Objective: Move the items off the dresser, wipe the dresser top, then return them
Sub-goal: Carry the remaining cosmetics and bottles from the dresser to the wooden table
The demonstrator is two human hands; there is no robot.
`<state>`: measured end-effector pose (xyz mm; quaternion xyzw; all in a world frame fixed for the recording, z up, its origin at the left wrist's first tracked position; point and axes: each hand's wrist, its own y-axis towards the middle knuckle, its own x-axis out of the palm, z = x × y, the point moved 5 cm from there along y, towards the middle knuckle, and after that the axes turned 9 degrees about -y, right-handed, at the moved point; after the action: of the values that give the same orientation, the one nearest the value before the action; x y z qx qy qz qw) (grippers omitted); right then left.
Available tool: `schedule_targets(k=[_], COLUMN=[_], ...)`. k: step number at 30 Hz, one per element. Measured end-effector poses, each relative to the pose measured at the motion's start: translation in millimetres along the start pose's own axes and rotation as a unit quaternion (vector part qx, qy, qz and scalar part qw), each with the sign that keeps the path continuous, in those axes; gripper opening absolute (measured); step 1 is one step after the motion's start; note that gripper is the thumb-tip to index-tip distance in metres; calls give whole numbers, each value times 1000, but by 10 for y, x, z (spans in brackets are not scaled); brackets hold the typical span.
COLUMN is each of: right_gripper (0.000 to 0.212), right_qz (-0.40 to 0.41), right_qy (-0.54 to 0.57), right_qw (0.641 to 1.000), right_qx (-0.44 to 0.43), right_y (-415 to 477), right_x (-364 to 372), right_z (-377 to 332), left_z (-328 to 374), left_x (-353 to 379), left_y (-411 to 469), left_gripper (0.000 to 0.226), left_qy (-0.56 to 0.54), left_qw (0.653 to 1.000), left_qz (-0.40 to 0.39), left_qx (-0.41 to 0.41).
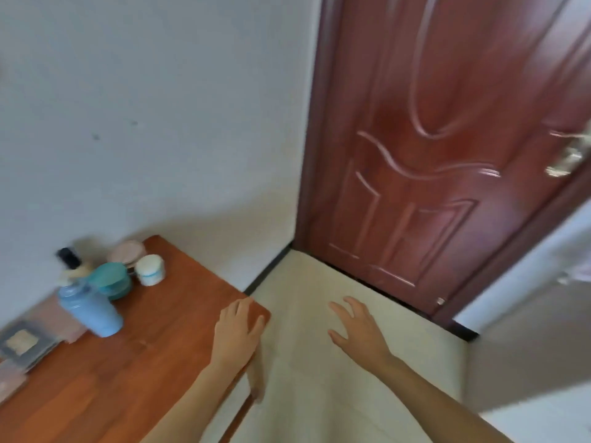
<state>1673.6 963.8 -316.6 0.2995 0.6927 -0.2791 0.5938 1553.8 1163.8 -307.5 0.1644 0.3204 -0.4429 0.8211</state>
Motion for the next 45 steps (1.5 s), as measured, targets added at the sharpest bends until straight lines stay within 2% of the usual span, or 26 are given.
schedule_targets(k=[2,5,7,9,13,17,20,23,26,29,32,37,39,45], right_gripper=[56,55,52,50,52,65,77,76,72,67,54,53,54,54], right_qz=[26,71,103,146,169,159,172,215,235,240,246,239,212,212], right_qy=[-2,8,3,-5,-39,-70,-71,-83,-85,-88,-84,-89,-82,-47], right_qw=[997,984,968,946,897,840,798,759,745,748,750,770,780,775], right_qx=[66,162,227,289,407,514,573,608,618,613,608,585,583,593], right_y=[-395,-1103,-1665,-2356,-3851,-5086,-5680,-6078,-6279,-6352,-6329,-6156,-6071,-6163], right_x=[-121,-303,-466,-616,-834,-784,-840,-977,-1085,-1140,-1259,-1486,-1589,-1520], right_z=[500,1254,1726,2249,3097,3506,3703,3901,4154,4534,5033,6013,6384,7167], left_z=[418,1138,1667,2230,3364,4237,4715,5066,5341,5566,5768,6266,6527,6994], left_x=[392,1015,1494,2053,3215,4038,4451,4777,5037,5301,5649,6300,6574,7391], left_y=[-59,-210,-376,-679,-1606,-2648,-3228,-3525,-3618,-3563,-3376,-2862,-2689,-2668], left_gripper=[50,75,91,97,95,70,80,80,60,58,43,42,41,41], left_qy=[9,3,5,6,-22,-61,-72,-81,-97,-120,-143,-155,-155,-133], left_qw=[997,985,973,955,898,834,789,767,769,779,793,825,839,833], left_qz=[-56,-117,-148,-194,-308,-399,-448,-462,-456,-455,-439,-403,-396,-426], left_qx=[50,124,175,224,314,377,413,438,438,415,398,365,341,328])
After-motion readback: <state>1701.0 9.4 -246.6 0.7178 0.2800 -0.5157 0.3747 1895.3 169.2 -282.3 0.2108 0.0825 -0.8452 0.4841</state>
